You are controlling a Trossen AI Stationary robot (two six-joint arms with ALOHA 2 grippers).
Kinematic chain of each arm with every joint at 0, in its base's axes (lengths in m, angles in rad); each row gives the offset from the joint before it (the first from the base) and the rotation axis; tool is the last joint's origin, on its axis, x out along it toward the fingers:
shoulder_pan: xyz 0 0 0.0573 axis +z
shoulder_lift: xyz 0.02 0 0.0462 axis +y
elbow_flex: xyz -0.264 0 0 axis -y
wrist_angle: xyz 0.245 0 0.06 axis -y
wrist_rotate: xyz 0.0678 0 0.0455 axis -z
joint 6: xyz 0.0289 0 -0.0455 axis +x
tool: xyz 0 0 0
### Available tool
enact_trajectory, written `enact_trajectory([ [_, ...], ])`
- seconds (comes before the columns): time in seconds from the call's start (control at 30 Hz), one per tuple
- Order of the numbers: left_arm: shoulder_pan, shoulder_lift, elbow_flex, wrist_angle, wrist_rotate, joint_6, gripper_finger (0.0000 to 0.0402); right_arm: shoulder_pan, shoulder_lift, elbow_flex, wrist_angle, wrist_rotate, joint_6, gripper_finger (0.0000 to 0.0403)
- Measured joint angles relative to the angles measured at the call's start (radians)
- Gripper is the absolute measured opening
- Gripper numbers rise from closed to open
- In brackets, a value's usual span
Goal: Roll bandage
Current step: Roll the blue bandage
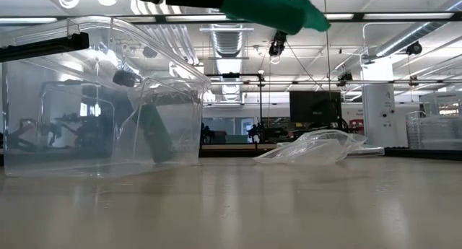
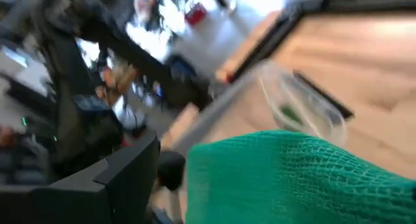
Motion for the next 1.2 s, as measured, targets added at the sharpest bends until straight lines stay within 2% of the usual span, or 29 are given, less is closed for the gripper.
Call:
enact_trajectory([
  [0.27, -0.007, 0.013, 0.045, -0.008, 0.101, 0.008, 0.0, -0.065, 0.004, 0.0, -0.136, -0.369, -0.007, 0.0292],
  [0.37, -0.013, 0.013, 0.053, -0.008, 0.105, 0.016, 0.0, -0.082, 0.004, 0.0, -0.193, -0.518, -0.026, 0.0287],
  [0.43, -0.015, 0.013, 0.055, -0.008, 0.118, 0.017, 0.0, -0.089, 0.005, 0.0, -0.228, -0.599, -0.054, 0.0286],
  [0.53, -0.014, 0.013, 0.056, -0.003, 0.198, 0.006, 0.0, -0.095, 0.005, 0.0, -0.271, -0.684, -0.087, 0.0288],
  [0.6, -0.014, 0.013, 0.06, 0.02, 0.269, 0.001, 0.0, -0.1, 0.005, 0.0, -0.3, -0.711, -0.142, 0.0291],
  [0.77, -0.015, 0.013, 0.063, 0.112, 0.478, -0.004, 0.0, -0.102, 0.005, 0.0, -0.339, -0.749, -0.409, 0.0299],
  [0.9, -0.027, 0.0, 0.064, 0.106, 0.494, -0.009, 0.0, -0.098, 0.0, 0.0, -0.341, -0.843, -0.533, 0.0302],
  [1.0, -0.038, -0.025, 0.064, 0.088, 0.494, -0.047, 0.0, -0.089, -0.025, -0.001, -0.359, -0.865, -0.609, 0.0299],
  [1.2, -0.07, -0.065, 0.063, 0.09, 0.553, -0.083, 0.0, -0.087, -0.11, -0.004, -0.5, -0.73, -0.789, 0.0287],
])
